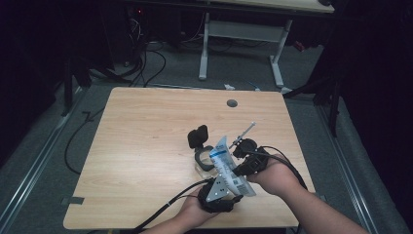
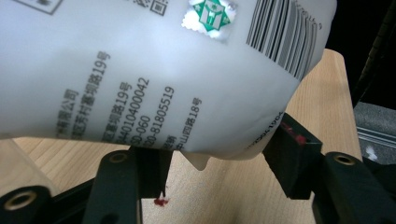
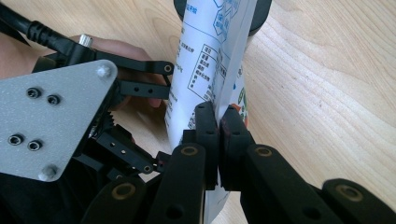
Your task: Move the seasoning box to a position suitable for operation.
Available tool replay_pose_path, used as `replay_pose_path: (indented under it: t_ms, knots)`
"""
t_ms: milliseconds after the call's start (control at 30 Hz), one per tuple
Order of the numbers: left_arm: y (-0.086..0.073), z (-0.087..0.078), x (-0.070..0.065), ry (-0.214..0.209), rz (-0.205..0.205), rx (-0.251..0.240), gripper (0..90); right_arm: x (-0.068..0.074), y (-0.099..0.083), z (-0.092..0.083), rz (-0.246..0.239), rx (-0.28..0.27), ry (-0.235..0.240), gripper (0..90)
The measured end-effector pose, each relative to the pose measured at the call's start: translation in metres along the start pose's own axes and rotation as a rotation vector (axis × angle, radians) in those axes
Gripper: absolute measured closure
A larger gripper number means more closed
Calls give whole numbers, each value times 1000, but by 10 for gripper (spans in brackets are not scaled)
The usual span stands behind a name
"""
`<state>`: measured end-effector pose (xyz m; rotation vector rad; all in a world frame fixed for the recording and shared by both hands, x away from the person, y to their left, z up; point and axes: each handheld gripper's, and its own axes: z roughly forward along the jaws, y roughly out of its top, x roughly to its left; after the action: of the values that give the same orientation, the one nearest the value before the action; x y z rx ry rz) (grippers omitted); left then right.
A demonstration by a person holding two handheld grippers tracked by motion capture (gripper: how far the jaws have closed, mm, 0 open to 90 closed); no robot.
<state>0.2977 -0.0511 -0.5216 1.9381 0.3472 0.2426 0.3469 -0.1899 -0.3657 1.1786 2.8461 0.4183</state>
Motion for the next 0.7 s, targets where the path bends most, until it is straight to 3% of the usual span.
replay_pose_path:
  t_ms: [500,700]
  knots:
    - [6,-4,2,12,-87,3,532,-2,4,0,80,-34,-21,855]
    - [6,-5,4,17,-103,5,542,-2,5,1,99,-52,-29,831]
